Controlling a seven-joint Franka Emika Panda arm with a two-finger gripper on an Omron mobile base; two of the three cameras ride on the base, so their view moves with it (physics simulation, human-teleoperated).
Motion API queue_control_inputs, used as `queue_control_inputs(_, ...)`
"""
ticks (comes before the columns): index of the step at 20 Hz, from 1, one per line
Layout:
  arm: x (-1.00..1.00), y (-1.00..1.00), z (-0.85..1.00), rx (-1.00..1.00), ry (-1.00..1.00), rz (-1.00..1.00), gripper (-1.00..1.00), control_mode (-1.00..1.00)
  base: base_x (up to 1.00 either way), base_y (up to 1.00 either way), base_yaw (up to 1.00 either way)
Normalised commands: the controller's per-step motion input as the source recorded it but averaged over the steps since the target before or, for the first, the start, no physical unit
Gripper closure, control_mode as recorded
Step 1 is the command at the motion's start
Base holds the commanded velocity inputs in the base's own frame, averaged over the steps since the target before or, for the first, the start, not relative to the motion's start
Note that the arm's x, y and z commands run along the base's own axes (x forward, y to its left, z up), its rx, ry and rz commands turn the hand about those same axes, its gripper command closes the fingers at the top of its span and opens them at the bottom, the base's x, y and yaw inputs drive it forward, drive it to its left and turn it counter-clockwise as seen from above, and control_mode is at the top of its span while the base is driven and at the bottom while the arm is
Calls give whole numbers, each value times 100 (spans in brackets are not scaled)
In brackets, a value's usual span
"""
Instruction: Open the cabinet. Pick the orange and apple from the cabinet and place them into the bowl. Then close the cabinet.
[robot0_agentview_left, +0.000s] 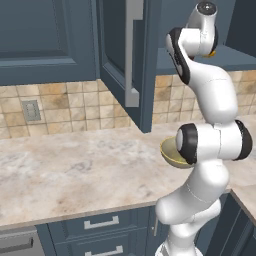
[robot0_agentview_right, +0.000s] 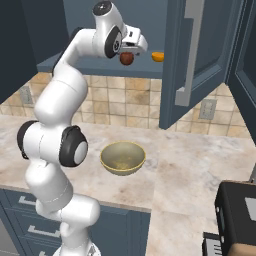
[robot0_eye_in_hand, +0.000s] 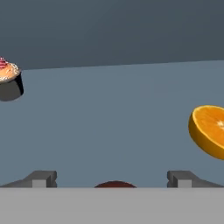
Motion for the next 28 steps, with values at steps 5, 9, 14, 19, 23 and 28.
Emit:
queue_control_inputs(5, 0, -32, -13, 0, -5, 0, -100, -100, 0, 0, 0)
queue_control_inputs(9, -1, -14, -28, 1, -1, 0, -100, -100, 0, 0, 0)
queue_control_inputs(14, -7, 0, -19, 2, 0, 0, -100, -100, 0, 0, 0)
queue_control_inputs(19, -1, 0, 0, 0, 0, 0, -100, -100, 0, 0, 0)
queue_control_inputs(23, -29, 0, 0, 0, -2, 0, -100, -100, 0, 0, 0)
queue_control_inputs(28, -6, 5, -1, 1, 0, 0, -100, -100, 0, 0, 0)
